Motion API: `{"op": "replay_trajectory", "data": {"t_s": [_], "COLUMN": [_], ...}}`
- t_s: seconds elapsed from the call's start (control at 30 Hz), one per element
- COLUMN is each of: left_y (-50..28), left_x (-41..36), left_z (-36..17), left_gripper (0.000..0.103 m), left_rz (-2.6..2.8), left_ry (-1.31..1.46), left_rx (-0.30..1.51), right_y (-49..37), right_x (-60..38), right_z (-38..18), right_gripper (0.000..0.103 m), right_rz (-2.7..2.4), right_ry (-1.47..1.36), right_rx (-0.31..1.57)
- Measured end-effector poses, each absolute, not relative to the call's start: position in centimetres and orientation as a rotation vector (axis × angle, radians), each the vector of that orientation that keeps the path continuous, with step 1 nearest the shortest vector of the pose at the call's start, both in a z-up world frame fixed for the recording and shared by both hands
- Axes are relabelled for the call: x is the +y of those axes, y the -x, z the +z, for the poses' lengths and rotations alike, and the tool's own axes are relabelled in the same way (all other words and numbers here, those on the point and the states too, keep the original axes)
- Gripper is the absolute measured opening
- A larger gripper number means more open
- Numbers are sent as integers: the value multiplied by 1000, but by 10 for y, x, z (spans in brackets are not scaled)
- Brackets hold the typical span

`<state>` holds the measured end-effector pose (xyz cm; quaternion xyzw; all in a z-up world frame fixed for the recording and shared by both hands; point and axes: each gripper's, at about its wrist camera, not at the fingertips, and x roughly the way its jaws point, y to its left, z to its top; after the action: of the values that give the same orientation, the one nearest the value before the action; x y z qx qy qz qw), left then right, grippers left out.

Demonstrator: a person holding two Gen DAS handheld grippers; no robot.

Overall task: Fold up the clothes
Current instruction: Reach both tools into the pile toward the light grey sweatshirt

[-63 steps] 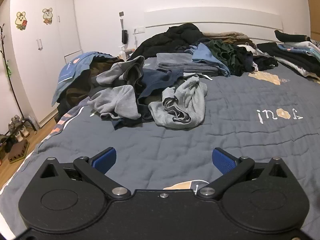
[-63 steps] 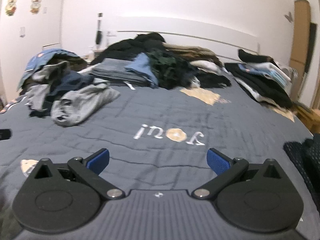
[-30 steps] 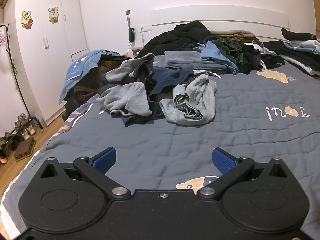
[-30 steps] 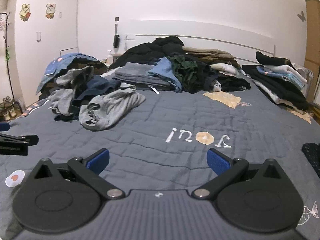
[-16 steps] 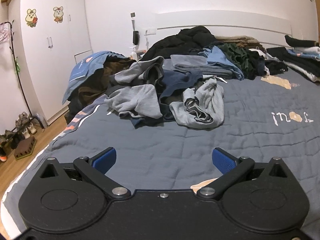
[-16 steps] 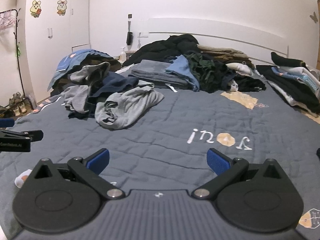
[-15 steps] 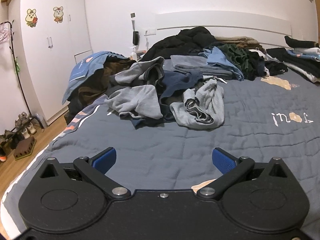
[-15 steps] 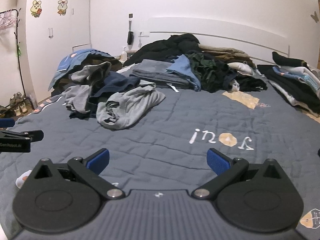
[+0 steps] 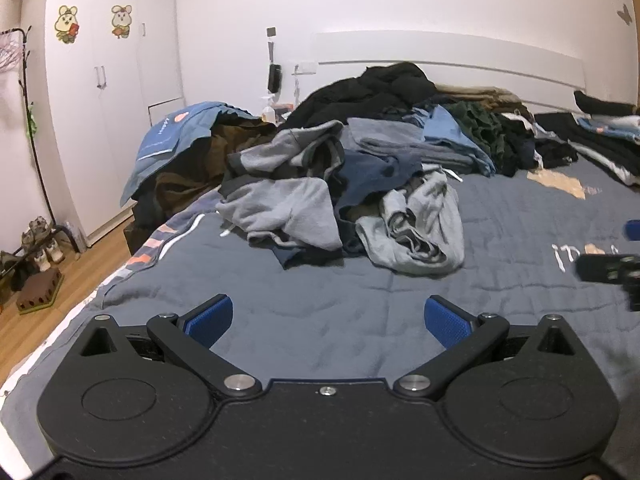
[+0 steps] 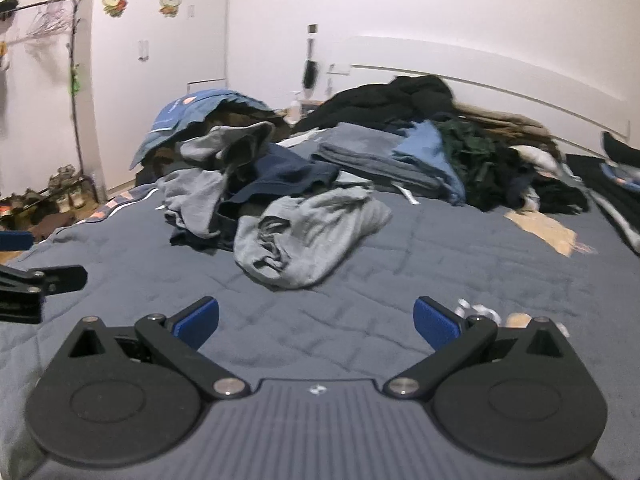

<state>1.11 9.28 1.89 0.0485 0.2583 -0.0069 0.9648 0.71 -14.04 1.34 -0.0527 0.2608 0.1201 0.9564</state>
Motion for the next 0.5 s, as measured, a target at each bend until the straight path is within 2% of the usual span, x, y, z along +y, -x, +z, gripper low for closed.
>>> {"op": "replay_trajectory", "data": {"t_s": [0.33, 0.5], "left_y": [-34, -38], "left_x": [126, 125], "left_z": [21, 20], "left_gripper": [103, 103], "left_rz": [-16, -18], "left_ry": [49, 26], "left_rx": [546, 541], "right_y": [-105, -139], "right_x": [-113, -96], "right_z": [-17, -27], "right_gripper": [101, 99], "right_rz": [356, 395], "right_ry": [199, 205], "right_rx": [584, 577]}}
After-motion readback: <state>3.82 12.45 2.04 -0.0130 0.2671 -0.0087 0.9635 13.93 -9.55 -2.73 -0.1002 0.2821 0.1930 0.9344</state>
